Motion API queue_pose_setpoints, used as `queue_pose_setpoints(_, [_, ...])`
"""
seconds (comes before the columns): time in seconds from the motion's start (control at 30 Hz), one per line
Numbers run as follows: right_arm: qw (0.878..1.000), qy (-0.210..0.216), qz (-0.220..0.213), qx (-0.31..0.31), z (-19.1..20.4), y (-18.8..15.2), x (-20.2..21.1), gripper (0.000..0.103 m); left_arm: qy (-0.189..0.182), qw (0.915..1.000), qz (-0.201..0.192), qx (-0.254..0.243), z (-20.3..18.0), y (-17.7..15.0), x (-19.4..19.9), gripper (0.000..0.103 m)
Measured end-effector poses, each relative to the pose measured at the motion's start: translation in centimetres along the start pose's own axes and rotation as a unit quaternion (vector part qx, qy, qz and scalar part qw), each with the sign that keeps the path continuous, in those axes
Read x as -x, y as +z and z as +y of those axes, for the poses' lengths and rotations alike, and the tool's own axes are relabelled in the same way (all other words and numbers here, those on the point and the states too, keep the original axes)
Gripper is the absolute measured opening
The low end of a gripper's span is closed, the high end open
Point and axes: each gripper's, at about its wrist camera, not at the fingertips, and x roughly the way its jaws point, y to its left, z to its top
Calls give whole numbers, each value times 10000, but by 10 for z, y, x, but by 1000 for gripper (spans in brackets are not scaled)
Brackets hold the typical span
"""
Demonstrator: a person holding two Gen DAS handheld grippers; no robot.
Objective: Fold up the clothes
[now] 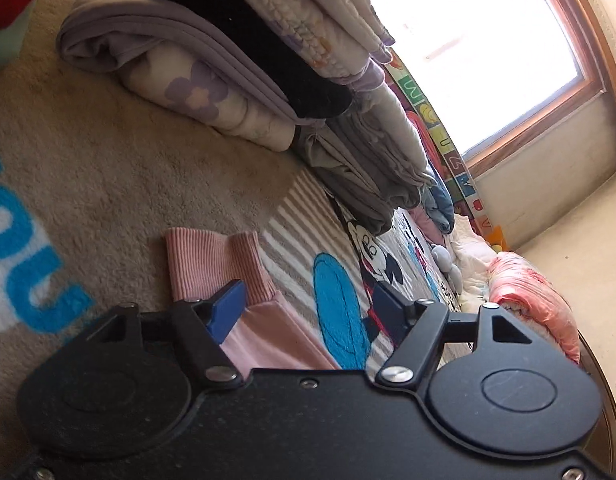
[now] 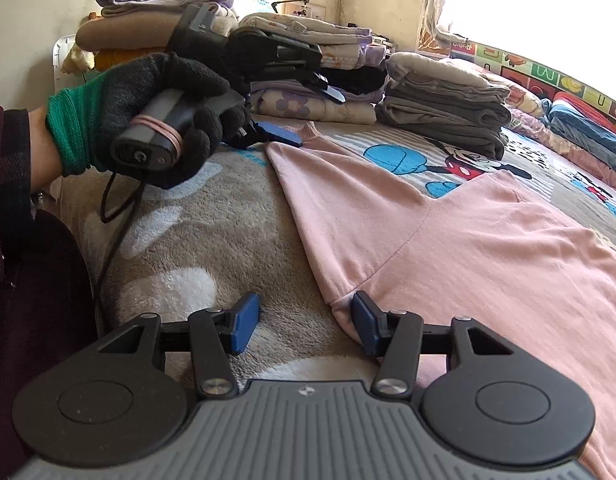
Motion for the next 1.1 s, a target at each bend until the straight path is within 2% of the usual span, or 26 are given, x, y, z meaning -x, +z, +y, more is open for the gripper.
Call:
queue_pose_setpoints(0.1, [9999,-19,114,58,2,4,0,54,-2,9997,-165,-165,-8,-3,-3,81])
queue_pose_setpoints(0.23, [9990,-113,271,351,9,8,7,53,-46,9984,-308,-481,-27,-8,-2,101])
queue_pose_setpoints(0.3, [9982,-136,160,564,13,6,26,53,-180,9977,-341,-549,-33,-9,-1,102])
queue_pose_setpoints(0.4, [9985,-151,-29,524,6,-10,59,54,-417,9963,-438,-607,-42,-12,4,102])
queue_pose_setpoints(0.5, [9994,-319,-130,37,-18,-32,91,53,-403,9945,-659,-713,-52,-17,10,102])
queue_pose_setpoints(0.6, [9912,-597,-369,-1122,-59,-55,127,53,-457,9925,-715,-884,-68,-27,13,101])
queue_pose_setpoints(0.67, [9694,-860,-657,-2205,-97,-73,151,53,-498,9910,-556,-1112,-84,-43,10,101])
queue_pose_setpoints(0.7, [9534,-978,-811,-2738,-116,-82,160,53,-516,9898,-469,-1239,-92,-51,8,99])
queue_pose_setpoints(0.77, [9143,-1136,-1157,-3712,-147,-103,179,53,-526,9850,-243,-1625,-112,-72,6,96])
queue_pose_setpoints(0.83, [8670,-1220,-1526,-4584,-174,-124,195,53,-569,9736,-23,-2211,-137,-100,5,89])
queue_pose_setpoints(0.9, [8209,-1275,-1749,-5284,-195,-150,208,54,-610,9580,193,-2796,-162,-127,5,83])
queue_pose_setpoints(1.0, [7610,-1038,-2052,-6066,-213,-182,214,56,-692,9240,457,-3733,-198,-174,10,76])
queue_pose_setpoints(1.03, [7525,-1031,-2026,-6181,-216,-186,212,59,-734,9118,504,-4009,-207,-190,12,72])
queue_pose_setpoints(1.1, [7430,-992,-1999,-6309,-219,-193,210,63,-822,8850,602,-4544,-226,-222,16,70])
